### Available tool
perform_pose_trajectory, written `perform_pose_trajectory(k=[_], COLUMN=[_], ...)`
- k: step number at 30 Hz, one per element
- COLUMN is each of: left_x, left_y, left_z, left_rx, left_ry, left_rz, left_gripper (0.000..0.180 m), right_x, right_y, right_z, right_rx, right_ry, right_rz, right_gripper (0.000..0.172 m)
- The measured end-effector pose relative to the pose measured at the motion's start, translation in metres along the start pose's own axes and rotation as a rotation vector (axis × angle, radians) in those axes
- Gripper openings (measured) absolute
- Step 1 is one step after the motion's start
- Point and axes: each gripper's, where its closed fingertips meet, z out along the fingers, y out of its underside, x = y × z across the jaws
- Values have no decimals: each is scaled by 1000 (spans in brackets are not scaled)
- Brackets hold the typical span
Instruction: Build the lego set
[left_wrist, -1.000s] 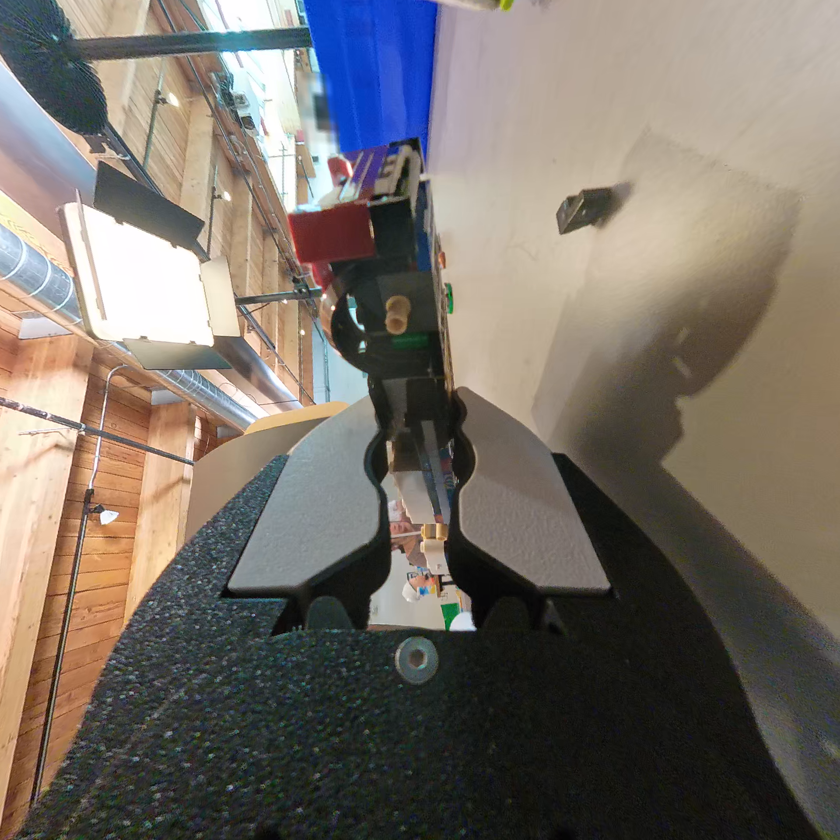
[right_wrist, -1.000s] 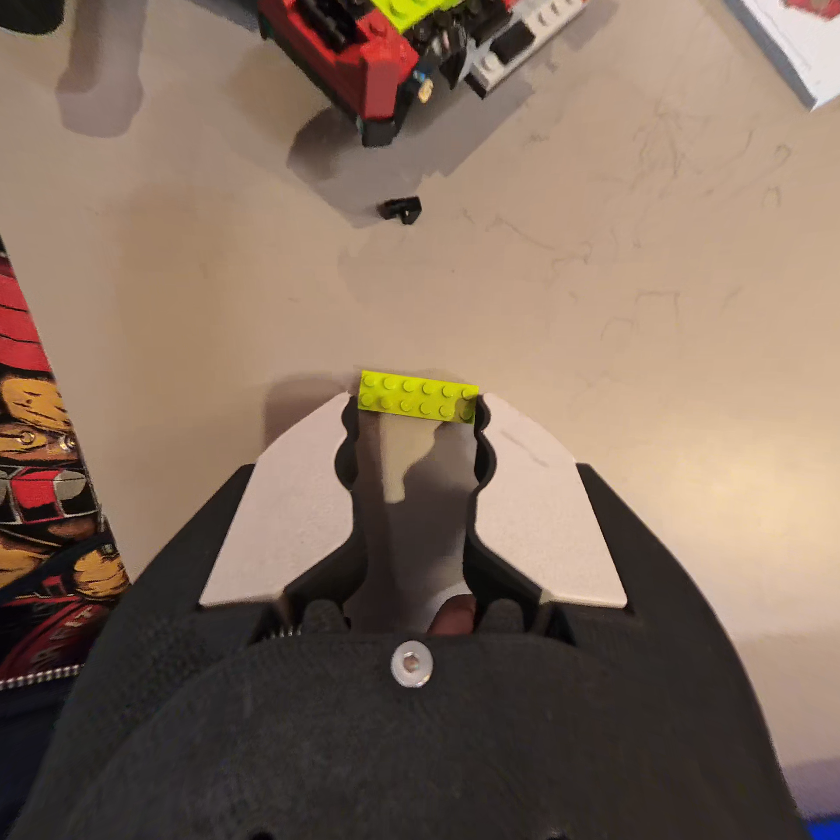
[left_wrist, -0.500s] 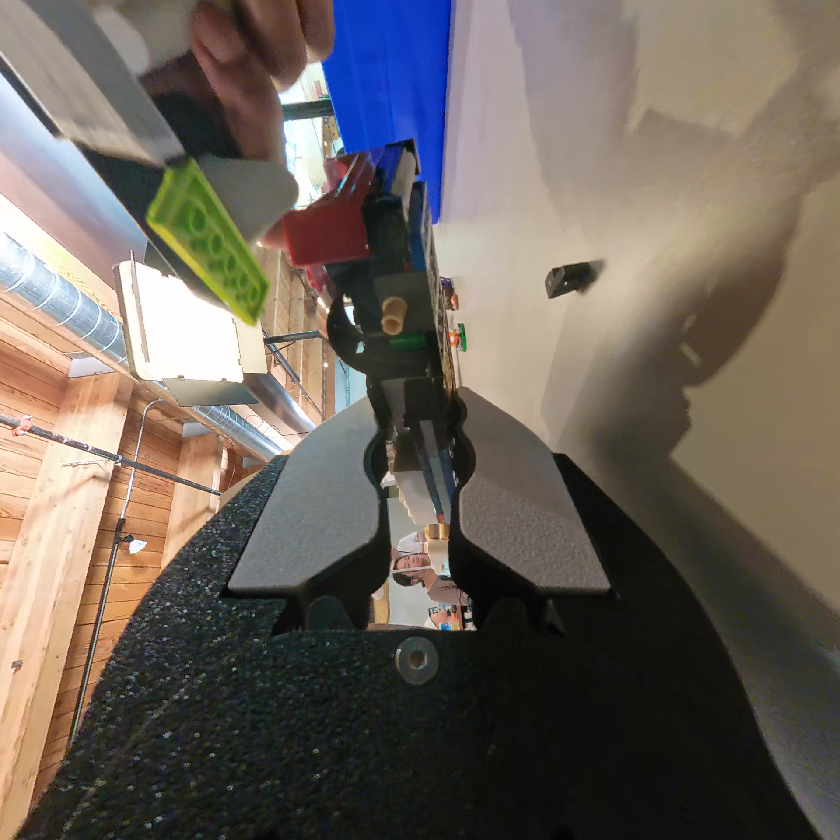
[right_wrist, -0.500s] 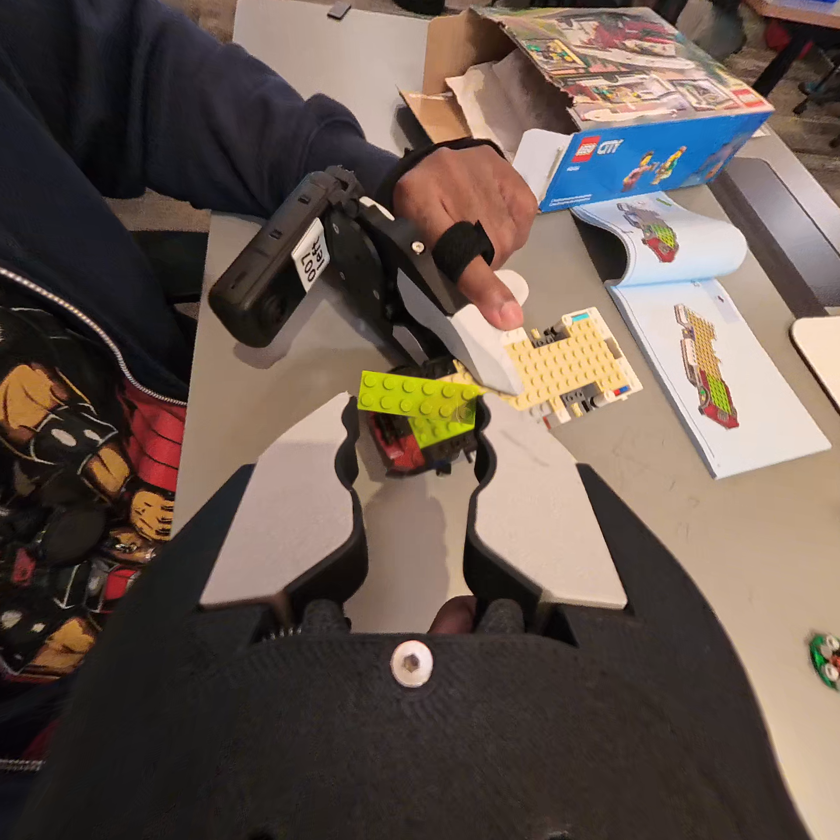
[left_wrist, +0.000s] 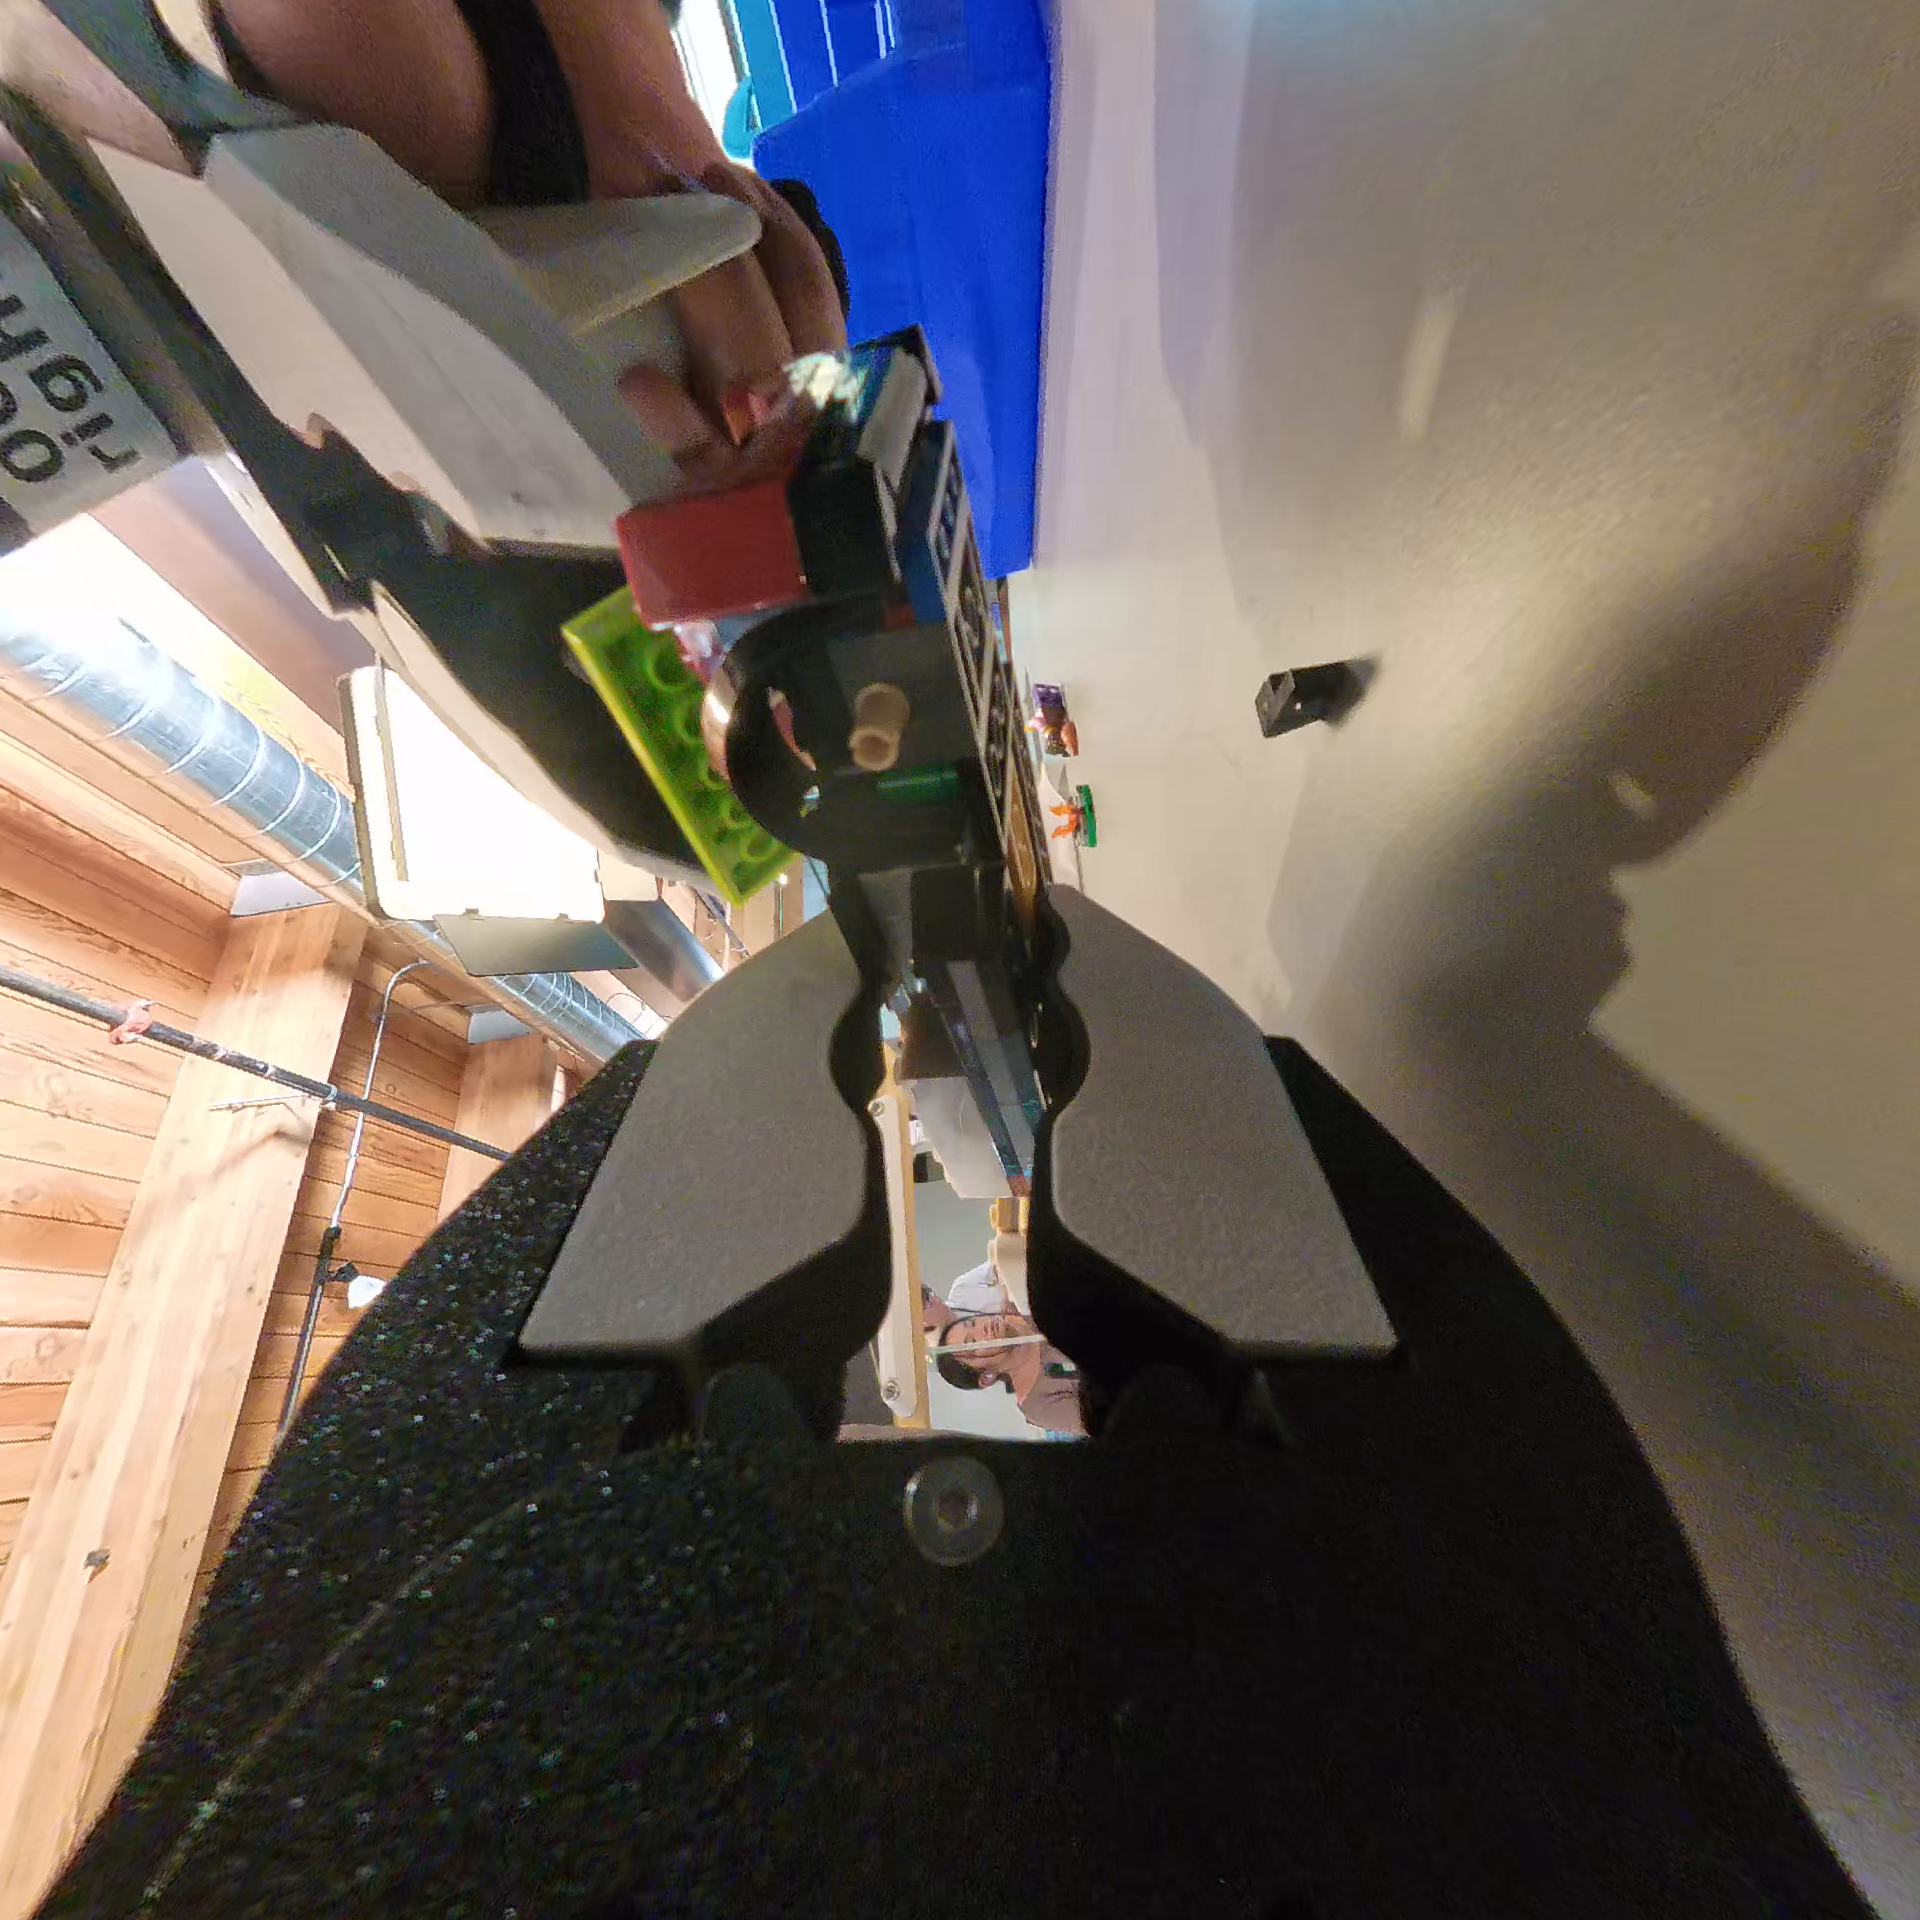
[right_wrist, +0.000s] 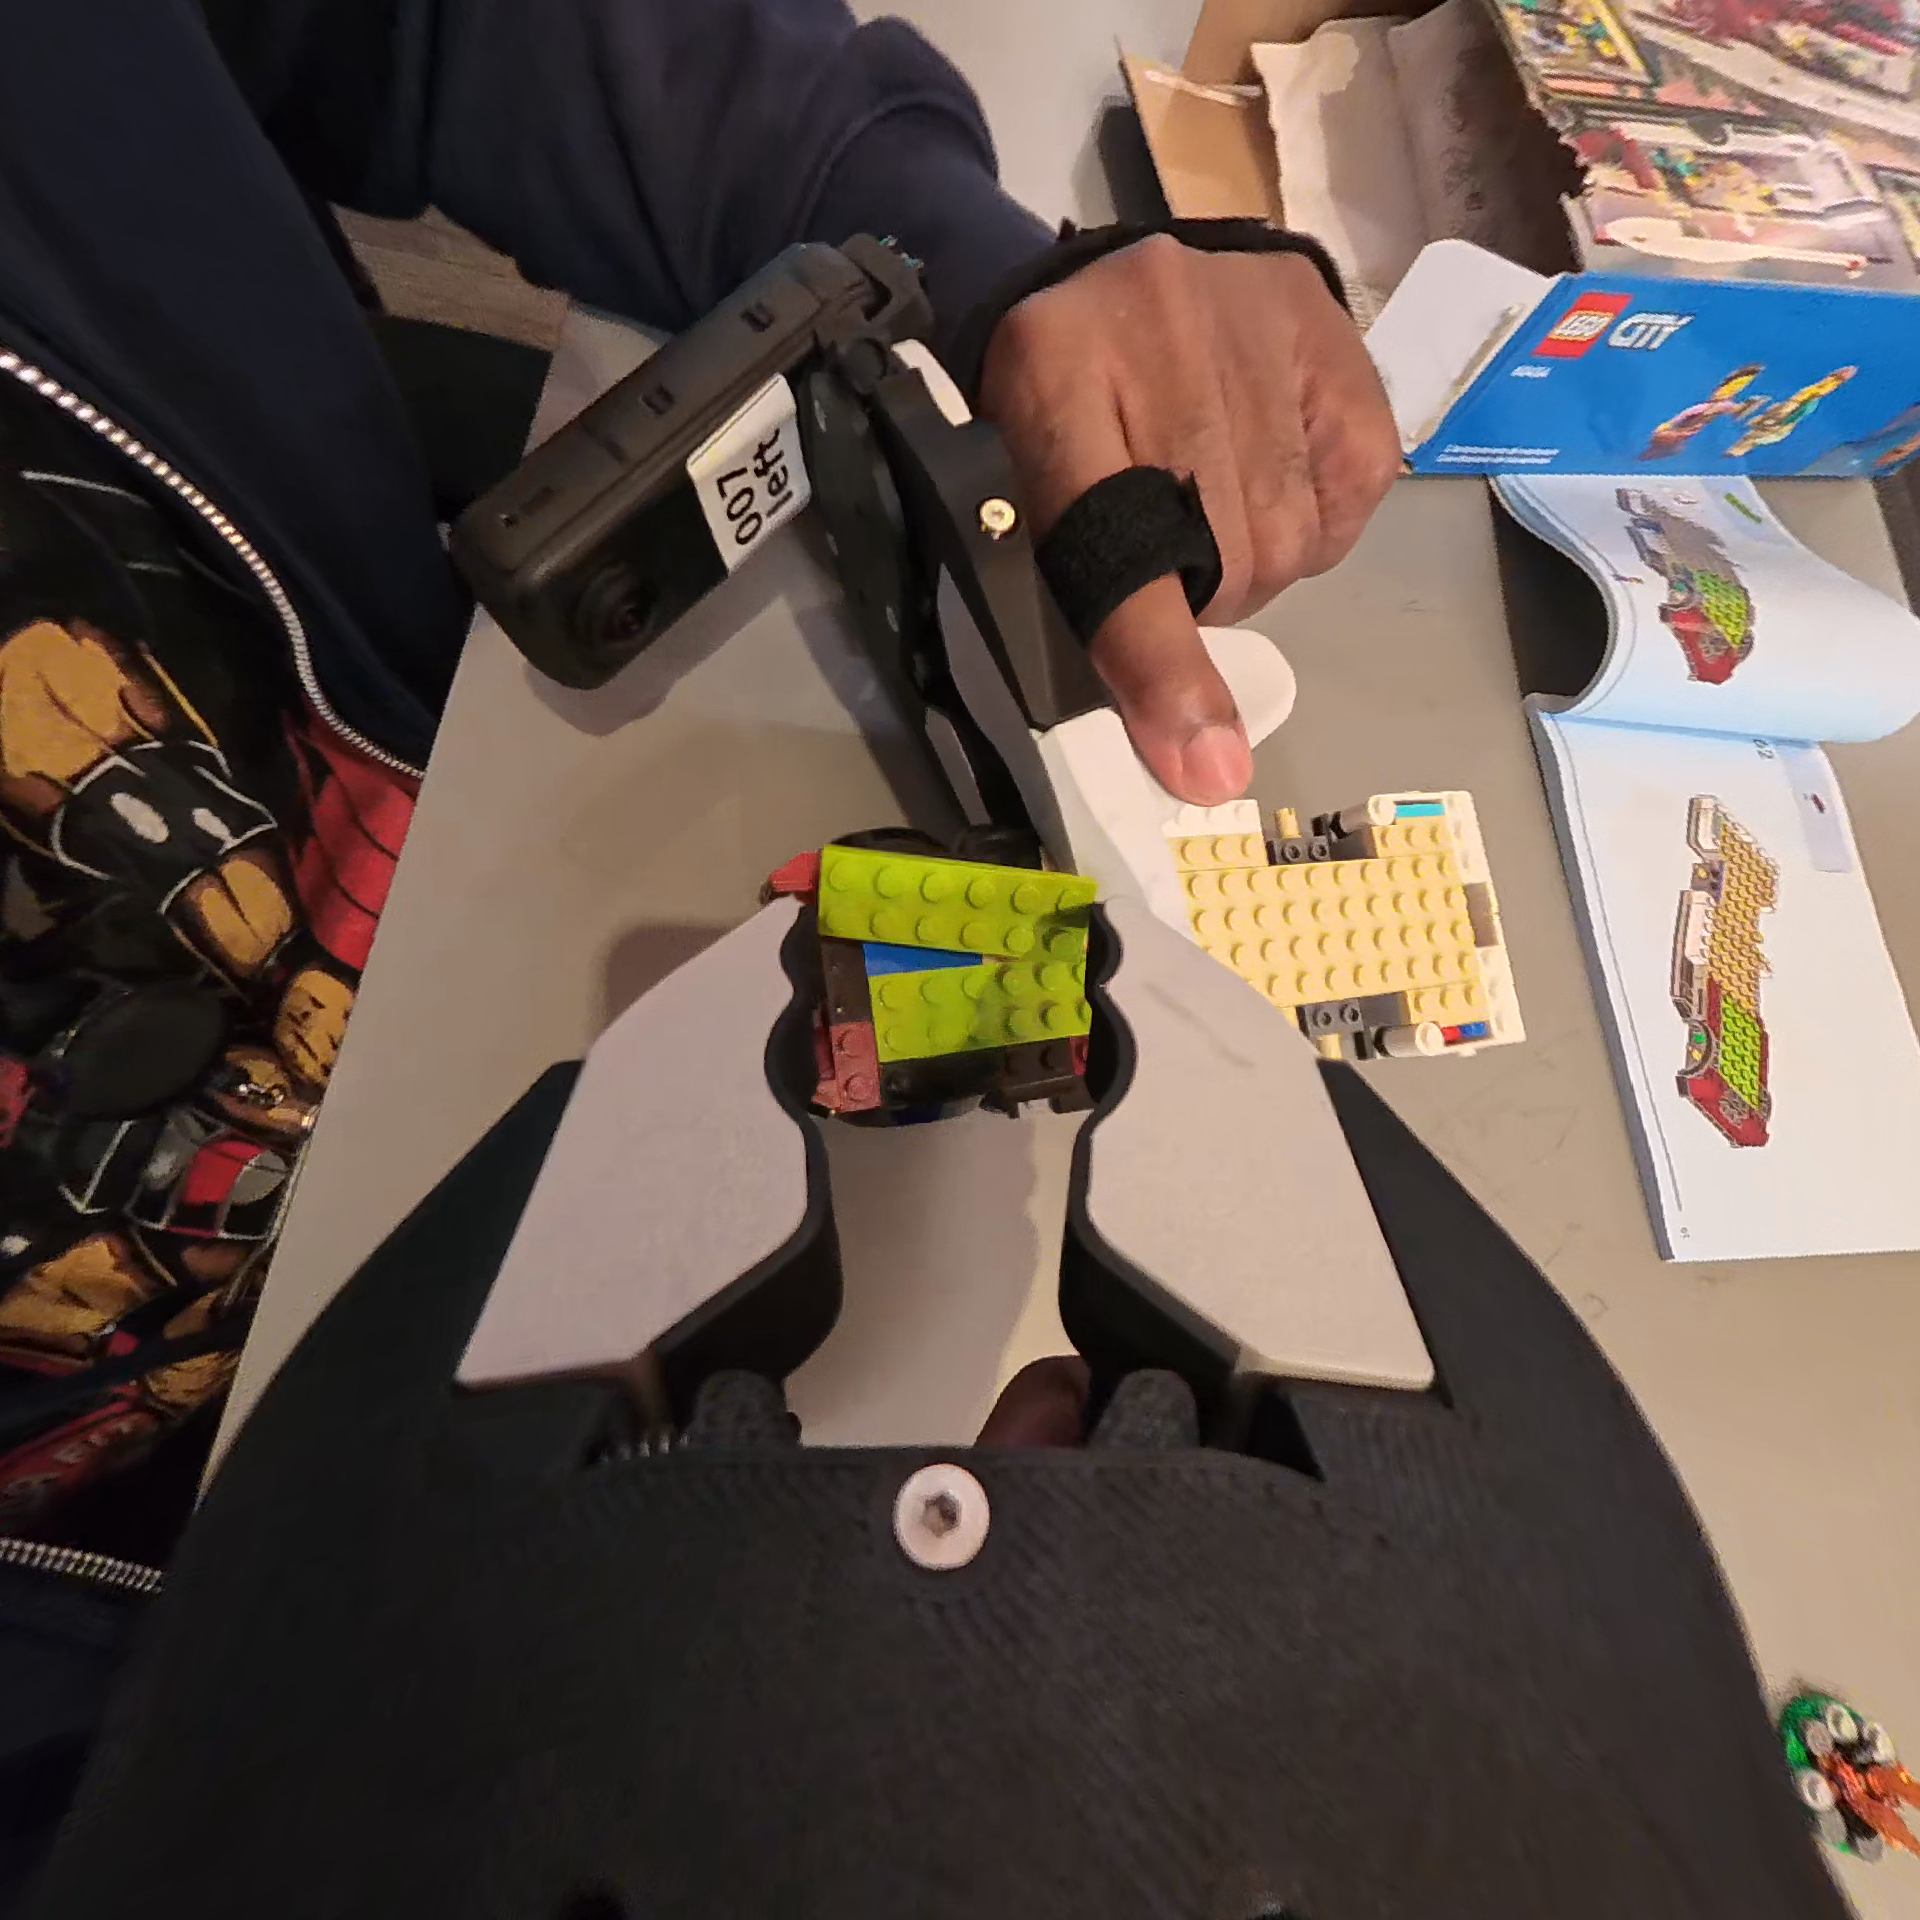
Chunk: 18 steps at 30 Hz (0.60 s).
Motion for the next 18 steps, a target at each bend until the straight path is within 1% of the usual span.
perform_pose_trajectory(k=[4, 10, 12, 14, 16, 18], left_x=[-4, -5, -5, -6, -7, -8], left_y=[0, 1, 0, -1, -2, -2], left_z=[0, 1, 1, 2, 2, 2], left_rx=[-5, -12, -13, -11, -13, -18], left_ry=[-22, -27, -26, -28, -31, -33], left_rz=[0, 6, 18, 20, 23, 32], left_gripper=[25, 25, 25, 25, 25, 25], right_x=[0, 1, -1, -1, 1, 1], right_y=[-1, -6, -9, -6, -4, -4], right_z=[0, -5, -6, -5, -5, -5], right_rx=[13, 47, 67, 54, 45, 49], right_ry=[-18, 26, 30, 41, 61, 69], right_rz=[-4, 4, 34, 81, 119, 150], right_gripper=[50, 50, 49, 46, 39, 37])
